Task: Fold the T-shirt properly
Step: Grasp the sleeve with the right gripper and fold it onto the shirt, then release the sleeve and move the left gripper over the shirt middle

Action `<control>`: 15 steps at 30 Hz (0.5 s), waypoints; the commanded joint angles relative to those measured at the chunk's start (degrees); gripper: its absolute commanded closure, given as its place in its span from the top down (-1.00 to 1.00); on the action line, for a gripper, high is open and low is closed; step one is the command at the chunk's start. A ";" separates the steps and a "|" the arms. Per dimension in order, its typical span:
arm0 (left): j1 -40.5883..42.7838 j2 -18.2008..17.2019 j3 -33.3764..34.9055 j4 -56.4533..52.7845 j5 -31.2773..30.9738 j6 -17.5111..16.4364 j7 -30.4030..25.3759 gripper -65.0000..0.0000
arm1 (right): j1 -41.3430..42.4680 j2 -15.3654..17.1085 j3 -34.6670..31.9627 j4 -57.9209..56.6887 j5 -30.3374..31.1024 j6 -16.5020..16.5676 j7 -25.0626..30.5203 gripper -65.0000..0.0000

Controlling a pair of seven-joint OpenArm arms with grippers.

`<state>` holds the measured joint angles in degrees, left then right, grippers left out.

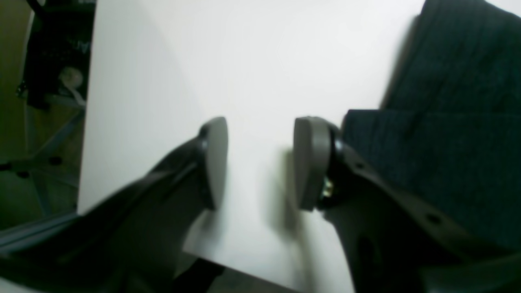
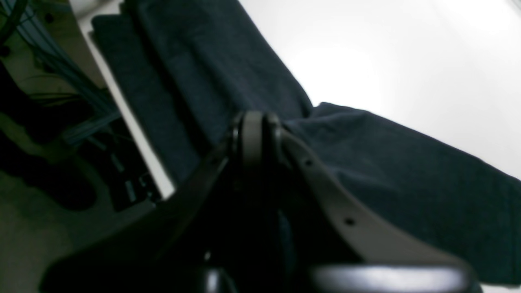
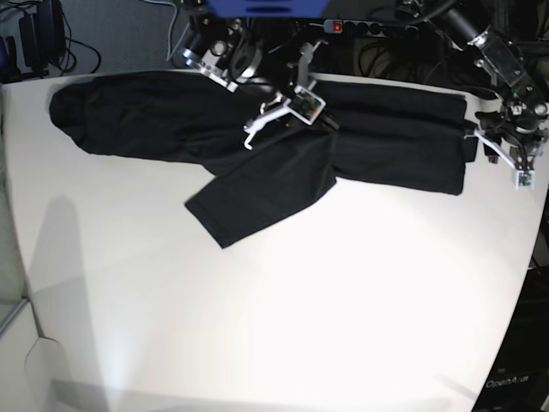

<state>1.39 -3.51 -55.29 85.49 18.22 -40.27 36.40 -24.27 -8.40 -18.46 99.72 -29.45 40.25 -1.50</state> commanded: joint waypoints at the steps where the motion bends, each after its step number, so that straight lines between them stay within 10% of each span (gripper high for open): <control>1: -0.46 -0.84 0.03 0.88 -0.68 0.27 -1.02 -0.20 | 0.05 -0.60 -0.57 0.28 0.75 -0.25 1.45 -0.99; 7: -0.55 -0.84 0.03 0.88 -0.68 0.27 -1.02 -0.19 | 0.58 -0.60 -0.75 -1.83 0.40 -0.25 1.37 -0.94; 15: -0.55 -0.84 0.03 1.14 -0.68 0.27 -0.75 -0.19 | 0.58 -0.60 -0.75 -2.36 0.40 -0.25 1.37 -0.13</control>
<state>1.41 -3.51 -55.29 85.49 18.22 -40.27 36.47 -23.68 -8.45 -18.72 96.68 -29.74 40.21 -1.74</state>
